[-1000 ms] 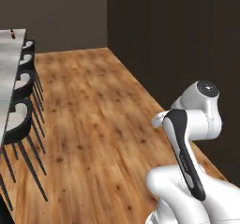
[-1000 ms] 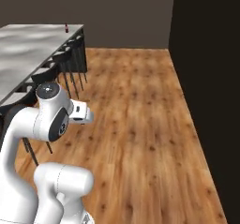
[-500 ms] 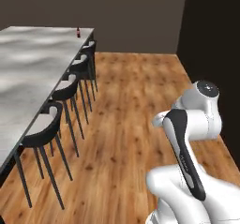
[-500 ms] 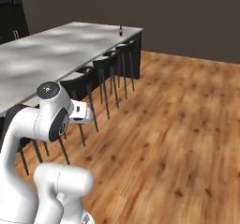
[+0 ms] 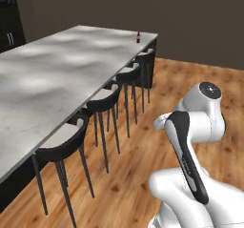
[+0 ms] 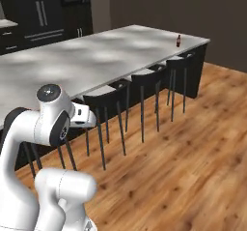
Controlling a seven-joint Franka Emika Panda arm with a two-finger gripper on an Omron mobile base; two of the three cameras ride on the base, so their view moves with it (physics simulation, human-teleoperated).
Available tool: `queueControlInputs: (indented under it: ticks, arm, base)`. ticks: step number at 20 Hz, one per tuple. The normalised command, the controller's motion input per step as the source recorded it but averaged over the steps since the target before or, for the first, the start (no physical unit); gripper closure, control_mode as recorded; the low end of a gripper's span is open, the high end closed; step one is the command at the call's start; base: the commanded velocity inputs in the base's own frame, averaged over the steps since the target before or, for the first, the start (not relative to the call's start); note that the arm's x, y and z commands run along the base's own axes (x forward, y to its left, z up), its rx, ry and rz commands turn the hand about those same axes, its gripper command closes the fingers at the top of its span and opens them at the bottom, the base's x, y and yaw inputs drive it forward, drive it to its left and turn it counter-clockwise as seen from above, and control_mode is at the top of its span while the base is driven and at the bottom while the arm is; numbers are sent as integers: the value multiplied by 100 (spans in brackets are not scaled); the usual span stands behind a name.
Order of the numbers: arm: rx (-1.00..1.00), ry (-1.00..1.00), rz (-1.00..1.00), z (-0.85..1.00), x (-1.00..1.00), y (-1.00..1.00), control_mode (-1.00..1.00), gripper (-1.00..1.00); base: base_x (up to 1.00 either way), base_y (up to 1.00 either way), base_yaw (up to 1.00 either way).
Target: Place the large bottle from the dining counter next to the other large bottle outside the sink, and place the small bottle from the dining counter next to the other small bottle inside the sink.
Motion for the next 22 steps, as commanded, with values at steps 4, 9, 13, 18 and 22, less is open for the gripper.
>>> queueControlInputs:
  ticks: [4,9,13,18,22]
  arm:
    - [0,0,0,0,0,0,100,-100]
    - [0,0,0,0,0,0,100,-100]
    - [0,0,0,0,0,0,100,-100]
    - [0,0,0,0,0,0,100,-100]
    - [0,0,0,0,0,0,100,-100]
  base:
    - [100,-85,52]
    - [86,-97,50]
    - [61,-100,45]
    - [58,-100,41]
    - [47,-100,41]
